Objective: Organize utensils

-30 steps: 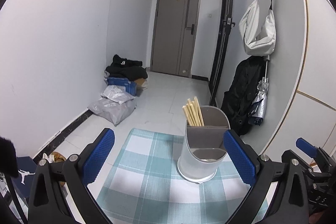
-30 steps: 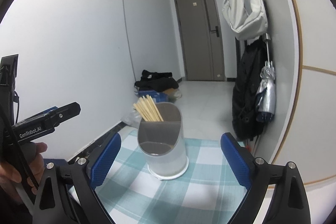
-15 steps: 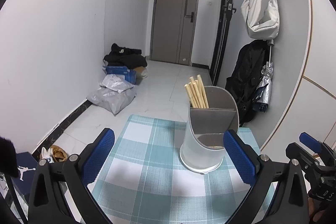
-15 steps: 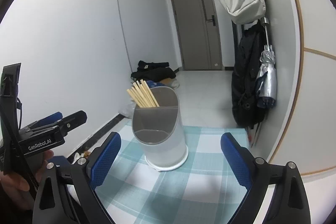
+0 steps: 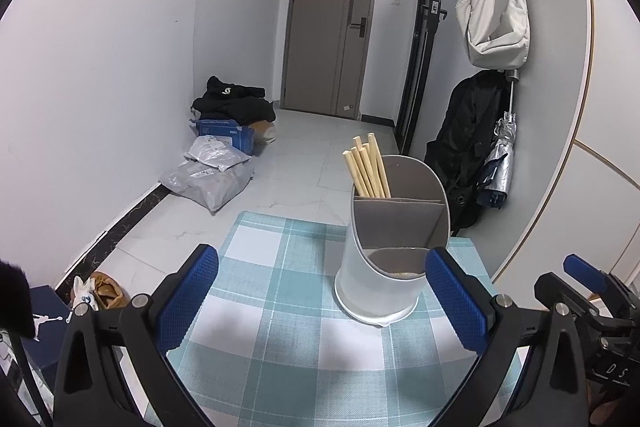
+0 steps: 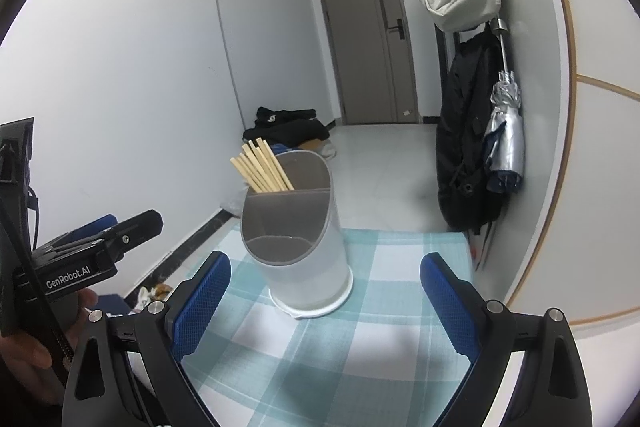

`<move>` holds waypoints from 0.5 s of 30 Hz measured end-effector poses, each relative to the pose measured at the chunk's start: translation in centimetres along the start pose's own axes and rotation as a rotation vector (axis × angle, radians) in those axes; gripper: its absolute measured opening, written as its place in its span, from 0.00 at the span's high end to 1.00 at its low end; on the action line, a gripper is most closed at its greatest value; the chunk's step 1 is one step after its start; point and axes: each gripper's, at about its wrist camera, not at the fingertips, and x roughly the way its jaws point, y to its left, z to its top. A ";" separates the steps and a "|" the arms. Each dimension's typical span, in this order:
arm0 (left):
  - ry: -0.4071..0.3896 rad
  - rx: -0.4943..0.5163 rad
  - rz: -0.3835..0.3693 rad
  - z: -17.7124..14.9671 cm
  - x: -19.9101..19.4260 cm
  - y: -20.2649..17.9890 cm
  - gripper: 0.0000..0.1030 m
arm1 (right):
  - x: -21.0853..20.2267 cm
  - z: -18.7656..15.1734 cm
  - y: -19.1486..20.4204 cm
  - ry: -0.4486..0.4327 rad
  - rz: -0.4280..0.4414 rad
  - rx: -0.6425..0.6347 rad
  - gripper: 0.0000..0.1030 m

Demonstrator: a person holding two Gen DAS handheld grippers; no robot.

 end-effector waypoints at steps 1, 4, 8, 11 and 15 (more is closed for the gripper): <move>-0.001 -0.002 0.001 0.0 0.0 0.1 0.01 | 0.0 0.0 0.0 0.001 0.000 0.001 0.06; 0.004 -0.008 0.011 0.0 0.1 0.4 0.01 | -0.1 0.0 -0.1 -0.002 -0.003 0.007 0.06; 0.007 -0.005 0.021 0.0 0.2 0.3 0.01 | -0.2 0.0 -0.1 -0.003 -0.006 0.008 0.06; 0.003 0.003 0.023 -0.1 0.1 0.1 0.01 | -0.2 -0.1 -0.1 -0.006 -0.011 0.000 0.06; -0.009 -0.004 0.026 -0.1 -0.2 0.3 0.01 | -0.3 -0.1 -0.2 -0.006 -0.013 0.002 0.06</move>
